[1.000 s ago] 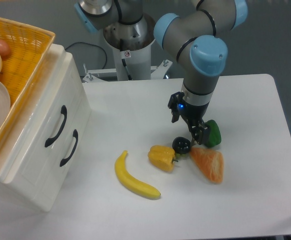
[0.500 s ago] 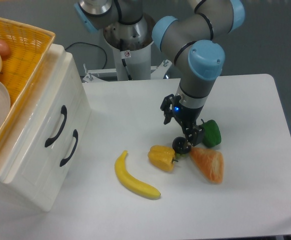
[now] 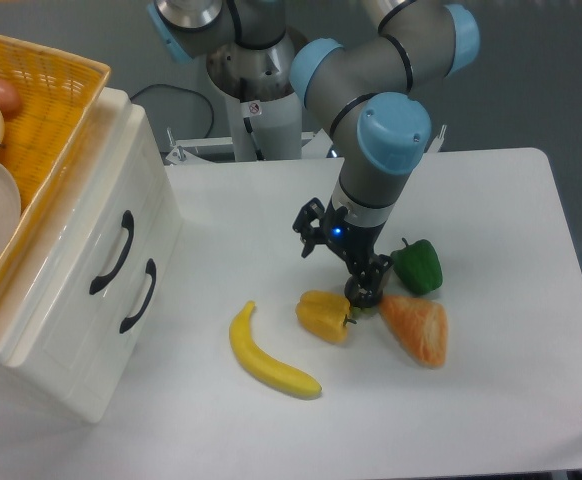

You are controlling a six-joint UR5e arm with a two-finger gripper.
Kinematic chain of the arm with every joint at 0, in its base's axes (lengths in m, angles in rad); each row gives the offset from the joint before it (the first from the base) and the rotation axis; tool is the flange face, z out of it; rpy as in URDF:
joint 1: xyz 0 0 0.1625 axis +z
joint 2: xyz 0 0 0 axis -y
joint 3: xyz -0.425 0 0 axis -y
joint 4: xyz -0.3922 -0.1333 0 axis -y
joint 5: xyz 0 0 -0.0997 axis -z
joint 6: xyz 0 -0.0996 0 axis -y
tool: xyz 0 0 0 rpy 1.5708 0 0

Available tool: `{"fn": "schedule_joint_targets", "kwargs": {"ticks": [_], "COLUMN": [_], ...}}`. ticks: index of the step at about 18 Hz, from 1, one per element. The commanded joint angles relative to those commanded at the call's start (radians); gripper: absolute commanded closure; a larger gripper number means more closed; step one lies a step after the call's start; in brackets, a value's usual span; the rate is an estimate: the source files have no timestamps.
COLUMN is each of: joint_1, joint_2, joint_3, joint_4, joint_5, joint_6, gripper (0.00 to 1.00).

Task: Slide open the top white drawer
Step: 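Move the gripper toward the upper drawer's black handle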

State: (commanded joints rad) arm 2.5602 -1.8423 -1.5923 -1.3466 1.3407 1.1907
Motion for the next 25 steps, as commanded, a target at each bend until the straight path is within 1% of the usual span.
{"fn": "schedule_joint_targets", "kwargs": {"ticks": [2,3,6,8,10,11,14,16,20,22,25], "joint_1": [-0.006,-0.008,-0.006,-0.012,-0.058,-0.070,-0.109,-0.115,-0.137,-0.143,-0.164], "joint_2": [0.000,0.000,0.000,0.011,0.028,0.028,0.023,-0.003,-0.002,-0.002,0.000], "joint_3": [0.014,0.015,0.017,0.015,0.009,0.012,0.023,0.031,0.045,0.049,0.052], "joint_4": [-0.022,-0.032,-0.071,-0.075,-0.078,-0.078,-0.078,-0.078,-0.082,-0.083,-0.082], "joint_5": [-0.002,-0.008,-0.084,-0.100,-0.095,-0.095,-0.121,-0.133,-0.149,-0.198,-0.198], "joint_6": [-0.118,-0.153,-0.212,-0.253,-0.275,-0.316,-0.417,-0.474,-0.482,-0.487,-0.546], "gripper": [0.00,0.00,0.00,0.00,0.00,0.00,0.00,0.00,0.00,0.00,0.00]}}
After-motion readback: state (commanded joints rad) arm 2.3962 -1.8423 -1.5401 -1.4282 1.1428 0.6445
